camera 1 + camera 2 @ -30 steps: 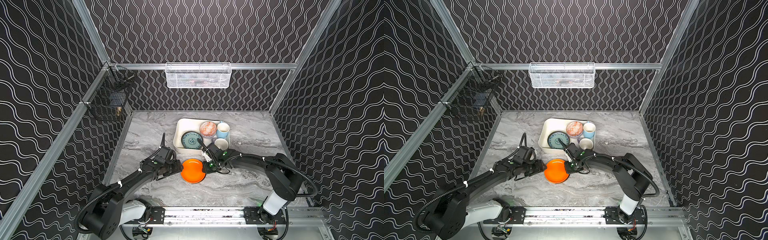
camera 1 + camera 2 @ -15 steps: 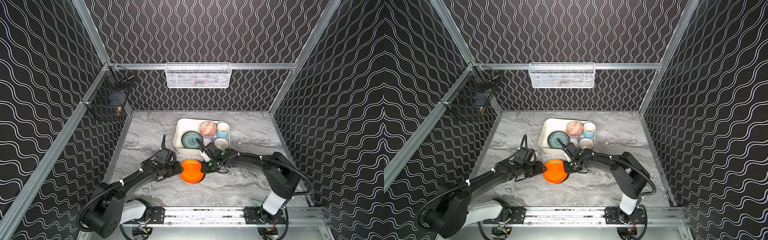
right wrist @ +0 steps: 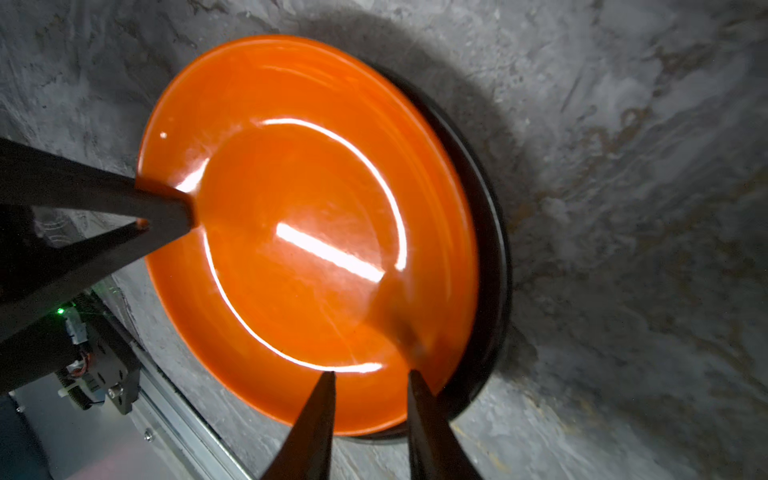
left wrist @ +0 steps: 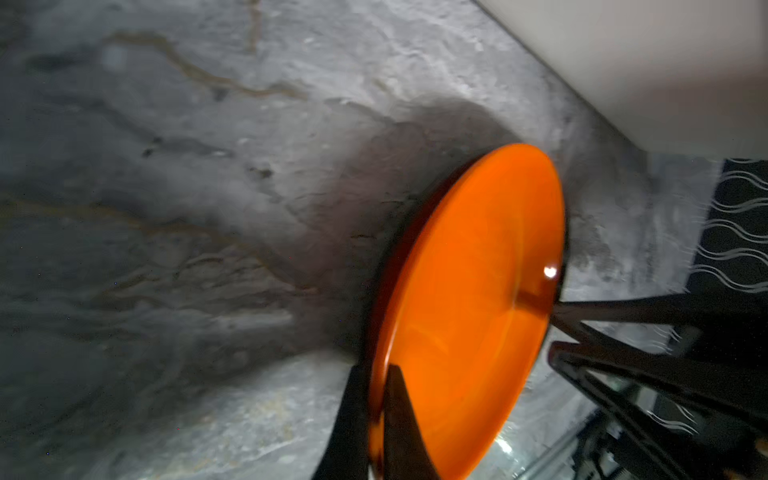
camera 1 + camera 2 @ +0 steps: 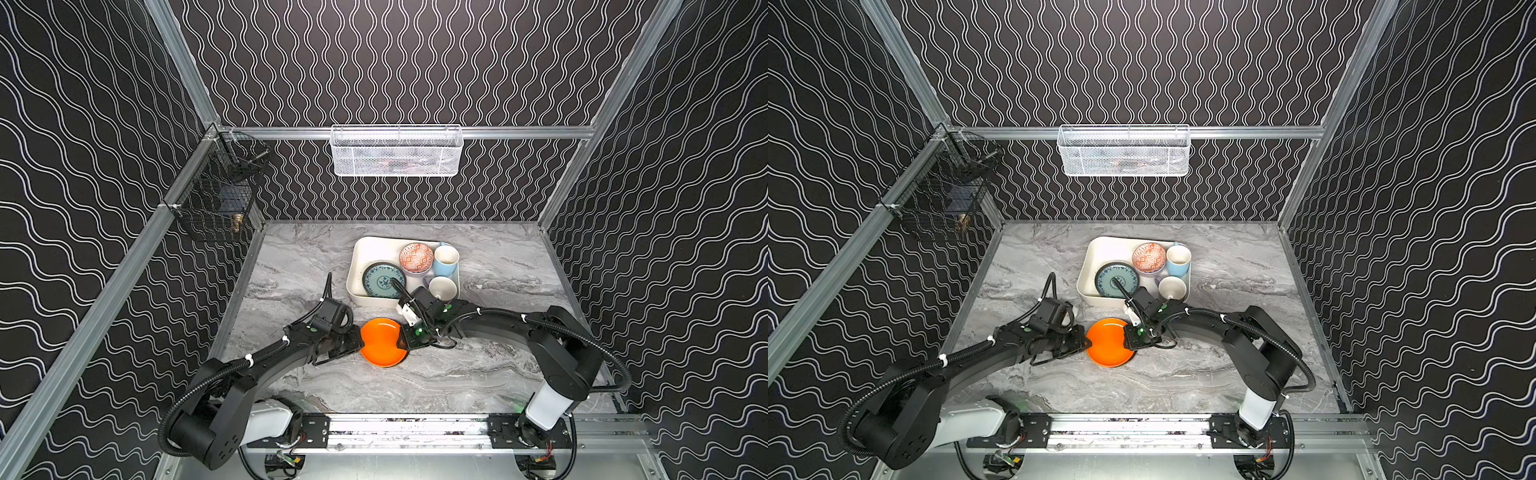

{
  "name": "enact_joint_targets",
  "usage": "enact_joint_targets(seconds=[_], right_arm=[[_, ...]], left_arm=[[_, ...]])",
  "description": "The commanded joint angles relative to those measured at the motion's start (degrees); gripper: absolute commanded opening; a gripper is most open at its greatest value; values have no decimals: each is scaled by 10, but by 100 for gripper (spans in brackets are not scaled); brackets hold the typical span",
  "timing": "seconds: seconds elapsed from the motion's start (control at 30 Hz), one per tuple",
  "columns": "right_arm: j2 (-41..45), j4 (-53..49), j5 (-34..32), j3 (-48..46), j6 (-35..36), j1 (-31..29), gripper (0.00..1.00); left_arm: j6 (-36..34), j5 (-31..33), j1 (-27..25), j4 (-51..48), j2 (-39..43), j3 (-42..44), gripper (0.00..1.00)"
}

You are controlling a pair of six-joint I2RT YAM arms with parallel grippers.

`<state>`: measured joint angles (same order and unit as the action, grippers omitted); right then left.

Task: Place the mixed dishes into the plastic bin
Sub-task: 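Tilt the orange plate up with the right gripper while the left grips its edge, then lift the orange plate with the left gripper and carry it into the bin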

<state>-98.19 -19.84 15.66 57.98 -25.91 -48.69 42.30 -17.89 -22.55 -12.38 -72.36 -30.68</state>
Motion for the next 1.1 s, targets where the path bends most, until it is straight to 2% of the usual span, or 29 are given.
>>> enact_joint_targets(seconds=[0.0,0.13,0.33,0.57,0.73,0.9,1.07], right_arm=[[17,5,-6,-4,0,-2,39],[39,2,-11,-5,0,-1,50],[86,-9,-20,-29,4,-1,58],[162,-43,-49,-39,13,1,62],[209,-61,-68,-48,20,16,65],[253,-69,-68,-58,30,49,73],[280,-89,-56,-51,53,99,75]], left_arm=[[-9,30,0,-38,8,-8,0],[-16,43,0,-73,25,-26,0],[-25,57,0,-141,66,-78,0],[-38,82,1,-203,70,-194,0],[-57,122,16,-208,19,-266,0],[-78,109,53,-189,-69,-335,0],[-84,105,78,-175,-156,-396,0]])
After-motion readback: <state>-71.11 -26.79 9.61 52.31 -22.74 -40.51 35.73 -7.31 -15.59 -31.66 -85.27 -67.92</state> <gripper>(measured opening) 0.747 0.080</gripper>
